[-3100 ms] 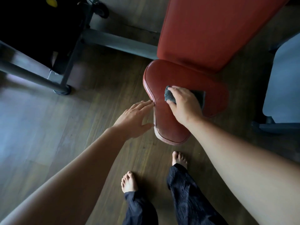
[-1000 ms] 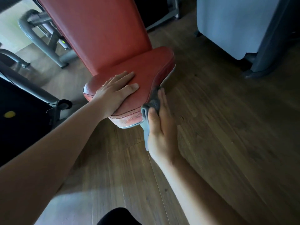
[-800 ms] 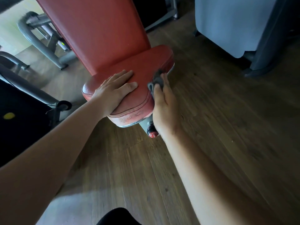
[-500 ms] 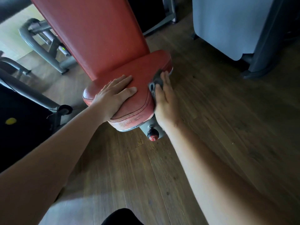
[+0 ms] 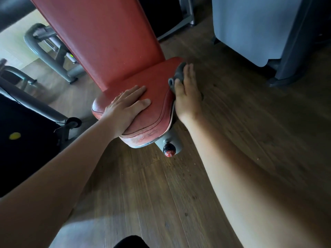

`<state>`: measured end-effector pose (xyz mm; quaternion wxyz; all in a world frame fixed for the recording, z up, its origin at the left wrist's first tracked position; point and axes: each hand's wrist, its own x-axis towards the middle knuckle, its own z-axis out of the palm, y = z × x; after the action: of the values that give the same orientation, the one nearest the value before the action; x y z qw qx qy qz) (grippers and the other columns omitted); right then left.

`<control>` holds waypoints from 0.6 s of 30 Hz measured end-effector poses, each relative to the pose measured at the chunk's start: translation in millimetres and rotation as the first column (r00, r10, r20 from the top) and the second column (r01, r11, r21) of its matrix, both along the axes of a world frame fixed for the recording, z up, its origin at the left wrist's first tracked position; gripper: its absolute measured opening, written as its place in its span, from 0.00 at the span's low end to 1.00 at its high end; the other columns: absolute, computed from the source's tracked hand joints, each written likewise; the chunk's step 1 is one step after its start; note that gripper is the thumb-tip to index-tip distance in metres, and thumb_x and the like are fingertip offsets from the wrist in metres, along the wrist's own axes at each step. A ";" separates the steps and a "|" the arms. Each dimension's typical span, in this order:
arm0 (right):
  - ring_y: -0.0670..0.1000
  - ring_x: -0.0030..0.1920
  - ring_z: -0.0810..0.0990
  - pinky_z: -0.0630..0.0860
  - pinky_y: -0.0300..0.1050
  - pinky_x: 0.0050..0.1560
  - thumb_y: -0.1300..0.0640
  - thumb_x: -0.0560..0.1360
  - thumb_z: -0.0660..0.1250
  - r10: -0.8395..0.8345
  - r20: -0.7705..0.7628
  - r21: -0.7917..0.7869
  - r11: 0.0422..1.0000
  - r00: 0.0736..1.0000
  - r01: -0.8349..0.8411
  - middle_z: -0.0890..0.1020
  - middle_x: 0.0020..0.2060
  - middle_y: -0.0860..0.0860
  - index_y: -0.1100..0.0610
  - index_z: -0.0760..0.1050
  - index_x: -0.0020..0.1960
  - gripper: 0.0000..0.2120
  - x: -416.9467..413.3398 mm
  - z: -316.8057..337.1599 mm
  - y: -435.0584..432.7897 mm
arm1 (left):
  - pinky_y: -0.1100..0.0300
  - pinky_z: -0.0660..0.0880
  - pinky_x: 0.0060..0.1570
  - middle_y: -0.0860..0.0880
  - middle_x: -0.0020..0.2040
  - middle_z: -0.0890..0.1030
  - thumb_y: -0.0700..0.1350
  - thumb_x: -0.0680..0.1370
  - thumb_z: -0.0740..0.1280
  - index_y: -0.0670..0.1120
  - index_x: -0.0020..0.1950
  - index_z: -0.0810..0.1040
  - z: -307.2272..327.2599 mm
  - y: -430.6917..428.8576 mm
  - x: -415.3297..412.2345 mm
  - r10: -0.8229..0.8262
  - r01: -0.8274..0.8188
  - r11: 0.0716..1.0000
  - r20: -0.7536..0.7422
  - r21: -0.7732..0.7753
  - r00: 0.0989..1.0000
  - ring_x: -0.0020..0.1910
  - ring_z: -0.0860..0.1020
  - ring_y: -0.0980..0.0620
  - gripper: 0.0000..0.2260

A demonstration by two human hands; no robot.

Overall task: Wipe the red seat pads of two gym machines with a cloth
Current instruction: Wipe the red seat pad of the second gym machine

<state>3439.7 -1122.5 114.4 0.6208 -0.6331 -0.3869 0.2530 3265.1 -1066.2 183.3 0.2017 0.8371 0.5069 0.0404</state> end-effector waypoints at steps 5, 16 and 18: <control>0.47 0.81 0.53 0.51 0.38 0.78 0.54 0.85 0.52 0.111 -0.113 0.129 0.987 0.987 -0.096 0.55 0.82 0.52 0.58 0.53 0.82 0.26 -31.5 -13.6 -37.5 | 0.45 0.47 0.80 0.64 0.82 0.58 0.78 0.67 0.52 0.70 0.78 0.62 0.4 1.0 0.3 -0.005 0.005 1.000 -0.005 0.005 1.000 0.83 0.52 0.54 0.39; 0.41 0.79 0.59 0.57 0.47 0.80 0.51 0.83 0.53 0.133 -0.282 0.211 0.975 0.950 -0.074 0.61 0.80 0.47 0.55 0.58 0.81 0.27 -72.3 -16.8 -82.9 | 0.44 0.48 0.81 0.63 0.82 0.58 0.78 0.67 0.51 0.70 0.79 0.61 1.6 -1.0 1.2 0.001 0.000 1.000 -0.015 0.014 1.000 0.83 0.52 0.53 0.39; 0.43 0.79 0.60 0.57 0.47 0.80 0.50 0.81 0.52 0.102 -0.241 0.138 0.988 0.965 -0.070 0.62 0.80 0.49 0.56 0.59 0.80 0.28 -52.7 -17.8 -62.6 | 0.44 0.47 0.81 0.63 0.82 0.58 0.78 0.67 0.52 0.70 0.79 0.61 1.3 -1.2 1.3 0.002 -0.002 1.000 -0.009 0.013 1.000 0.83 0.52 0.54 0.40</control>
<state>3387.0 -1185.2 96.6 0.6921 -0.5380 -0.3491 0.3311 3266.4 -1067.4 184.6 0.1940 0.8380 0.5085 0.0404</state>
